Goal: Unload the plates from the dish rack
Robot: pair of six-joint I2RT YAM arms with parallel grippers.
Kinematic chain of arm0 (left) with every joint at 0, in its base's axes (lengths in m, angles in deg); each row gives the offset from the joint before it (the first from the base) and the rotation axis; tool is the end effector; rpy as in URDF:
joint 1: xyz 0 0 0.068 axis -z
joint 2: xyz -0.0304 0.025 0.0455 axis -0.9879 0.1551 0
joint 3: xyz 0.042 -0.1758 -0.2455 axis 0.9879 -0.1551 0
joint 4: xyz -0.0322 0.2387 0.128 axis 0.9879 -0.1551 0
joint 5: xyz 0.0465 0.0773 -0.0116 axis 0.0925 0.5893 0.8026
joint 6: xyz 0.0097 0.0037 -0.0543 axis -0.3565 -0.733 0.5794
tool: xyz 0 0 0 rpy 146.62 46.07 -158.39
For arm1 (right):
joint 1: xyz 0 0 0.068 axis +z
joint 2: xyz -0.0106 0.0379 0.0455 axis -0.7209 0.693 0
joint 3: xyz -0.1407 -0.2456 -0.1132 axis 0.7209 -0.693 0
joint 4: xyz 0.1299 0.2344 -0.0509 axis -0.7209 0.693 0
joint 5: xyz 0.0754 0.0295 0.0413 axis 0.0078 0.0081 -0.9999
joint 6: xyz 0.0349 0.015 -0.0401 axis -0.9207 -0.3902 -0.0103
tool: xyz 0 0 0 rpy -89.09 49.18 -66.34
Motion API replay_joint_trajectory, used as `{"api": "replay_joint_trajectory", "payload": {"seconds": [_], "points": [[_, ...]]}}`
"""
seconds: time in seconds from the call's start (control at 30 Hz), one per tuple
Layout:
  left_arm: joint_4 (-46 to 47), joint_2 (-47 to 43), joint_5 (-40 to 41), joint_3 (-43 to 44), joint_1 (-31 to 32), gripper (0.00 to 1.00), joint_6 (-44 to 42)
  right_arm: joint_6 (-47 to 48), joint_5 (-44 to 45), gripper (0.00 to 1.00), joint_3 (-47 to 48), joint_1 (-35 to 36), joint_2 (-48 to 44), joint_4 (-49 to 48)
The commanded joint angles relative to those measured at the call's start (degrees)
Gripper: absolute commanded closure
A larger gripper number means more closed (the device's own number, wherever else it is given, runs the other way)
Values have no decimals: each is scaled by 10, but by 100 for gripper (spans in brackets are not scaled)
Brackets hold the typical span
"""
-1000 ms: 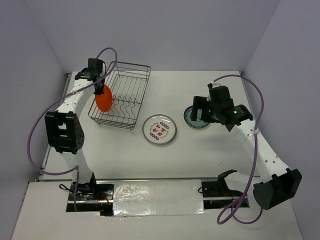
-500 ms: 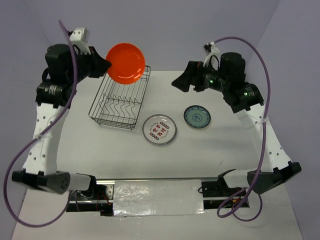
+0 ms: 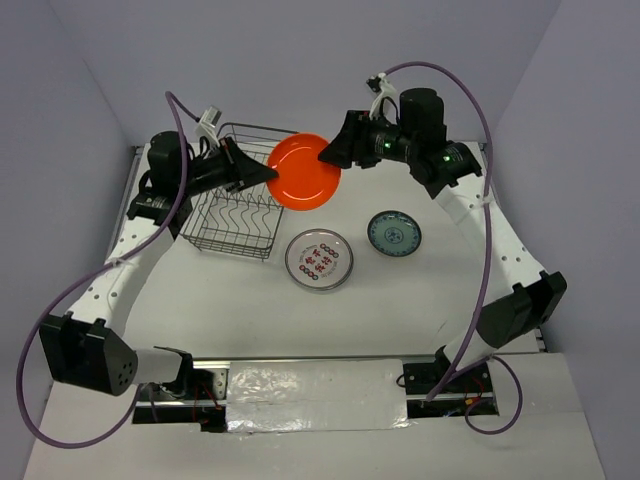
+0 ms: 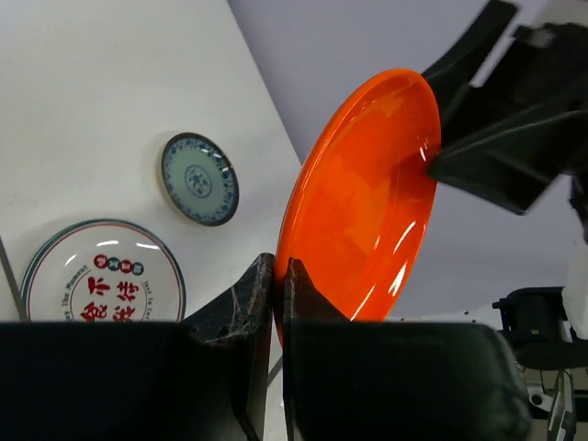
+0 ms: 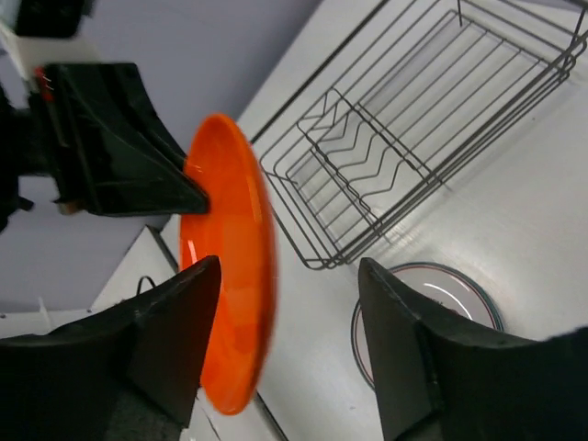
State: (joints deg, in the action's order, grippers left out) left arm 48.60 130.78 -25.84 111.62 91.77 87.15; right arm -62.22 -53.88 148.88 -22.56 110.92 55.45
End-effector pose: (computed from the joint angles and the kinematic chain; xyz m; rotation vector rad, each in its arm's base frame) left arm 0.2957 -0.0803 0.4328 -0.0523 1.8616 -1.3352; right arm 0.3127 0.1574 0.4988 -0.4305 1.9055 1.0266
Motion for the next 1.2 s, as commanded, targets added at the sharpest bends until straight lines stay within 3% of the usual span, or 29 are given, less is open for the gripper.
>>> {"api": "replay_joint_trajectory", "payload": {"seconds": [0.0,0.07,0.13,0.2,0.23,0.27,0.3,0.33,0.37,0.43,0.5,0.67,0.77,0.93,1.07,1.17], "points": [[93,-22,-42,16,2,100,24,3,-14,33,-19,6,-5,-21],[101,-17,-47,13,2,100,29,7,-22,38,-23,12,1,-13],[107,-13,-49,10,2,100,31,16,-21,58,-20,17,4,-1],[93,-10,-36,21,2,88,22,15,-3,94,-26,17,-4,2],[71,-8,-24,30,2,46,-6,9,19,100,-33,10,-11,1],[-12,-8,30,43,2,5,-27,-11,65,100,-53,3,-29,-5],[-62,-7,69,75,3,0,-74,-26,89,100,-66,-11,-36,-5],[-113,-6,116,91,3,1,-94,-44,109,100,-82,-48,-44,-1],[-210,-4,213,109,3,0,-107,-77,127,100,-125,-71,-59,5],[-292,4,297,155,3,0,-144,-103,191,100,-183,-114,-79,-13],[-365,0,363,180,2,0,-174,-122,197,100,-287,-175,-112,-53],[-396,-42,369,182,2,0,-224,-96,182,97,-437,-272,-126,-184],[-411,-68,360,179,2,0,-250,-96,131,92,-455,-301,-92,-227],[-452,-83,366,180,2,0,-289,-62,114,81,-432,-310,-19,-216],[-451,-100,361,154,2,0,-293,-55,124,48,-419,-307,14,-163],[-452,-108,365,140,2,1,-295,-37,146,43,-431,-290,20,-137]]}}
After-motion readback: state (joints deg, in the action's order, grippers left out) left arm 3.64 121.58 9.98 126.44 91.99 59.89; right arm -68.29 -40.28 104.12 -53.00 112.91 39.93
